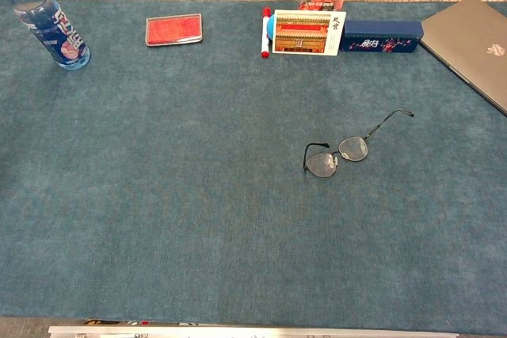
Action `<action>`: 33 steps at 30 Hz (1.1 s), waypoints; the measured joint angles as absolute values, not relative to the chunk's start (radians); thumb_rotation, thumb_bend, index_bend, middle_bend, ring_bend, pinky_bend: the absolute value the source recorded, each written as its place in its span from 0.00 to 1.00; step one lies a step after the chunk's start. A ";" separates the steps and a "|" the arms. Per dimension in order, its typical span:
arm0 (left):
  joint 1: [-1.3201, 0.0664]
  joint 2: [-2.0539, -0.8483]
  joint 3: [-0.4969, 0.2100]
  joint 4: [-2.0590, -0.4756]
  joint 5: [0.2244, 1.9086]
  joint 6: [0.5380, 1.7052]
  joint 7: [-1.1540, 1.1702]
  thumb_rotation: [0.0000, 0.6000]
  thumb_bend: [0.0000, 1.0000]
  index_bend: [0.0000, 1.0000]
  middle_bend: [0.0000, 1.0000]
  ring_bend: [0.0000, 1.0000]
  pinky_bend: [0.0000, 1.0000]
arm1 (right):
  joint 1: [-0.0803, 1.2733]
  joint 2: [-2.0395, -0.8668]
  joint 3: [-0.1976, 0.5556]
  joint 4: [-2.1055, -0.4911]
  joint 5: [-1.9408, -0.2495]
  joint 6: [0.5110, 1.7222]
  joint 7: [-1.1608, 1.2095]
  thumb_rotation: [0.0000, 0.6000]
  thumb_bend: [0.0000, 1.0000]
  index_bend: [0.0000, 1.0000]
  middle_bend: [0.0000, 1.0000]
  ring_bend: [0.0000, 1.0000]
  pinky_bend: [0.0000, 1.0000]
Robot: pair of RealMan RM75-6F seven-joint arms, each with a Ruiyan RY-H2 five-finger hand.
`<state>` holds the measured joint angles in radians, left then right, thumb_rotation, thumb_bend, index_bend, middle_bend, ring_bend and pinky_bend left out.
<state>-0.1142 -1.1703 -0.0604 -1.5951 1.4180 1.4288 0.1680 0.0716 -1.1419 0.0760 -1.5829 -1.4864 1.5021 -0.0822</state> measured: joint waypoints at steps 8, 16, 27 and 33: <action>-0.111 -1.169 -0.059 -1.592 1.418 1.437 0.161 1.00 0.24 0.56 0.57 0.44 0.53 | 0.072 -1.143 0.074 -1.589 -1.495 1.502 -0.086 1.00 0.14 0.49 0.46 0.42 0.59; -0.112 -1.170 -0.060 -1.581 1.408 1.429 0.150 1.00 0.24 0.56 0.57 0.44 0.53 | 0.077 -1.166 0.072 -1.579 -1.495 1.493 -0.085 1.00 0.17 0.49 0.46 0.42 0.59; -0.104 -1.163 -0.062 -1.581 1.405 1.442 0.131 1.00 0.24 0.56 0.57 0.44 0.53 | 0.115 -1.242 0.086 -1.528 -1.566 1.520 -0.088 1.00 0.28 0.49 0.46 0.42 0.59; -0.105 -1.163 -0.061 -1.578 1.402 1.436 0.133 1.00 0.24 0.56 0.57 0.44 0.53 | 0.166 -1.268 0.104 -1.513 -1.592 1.493 -0.106 1.00 0.38 0.49 0.46 0.41 0.59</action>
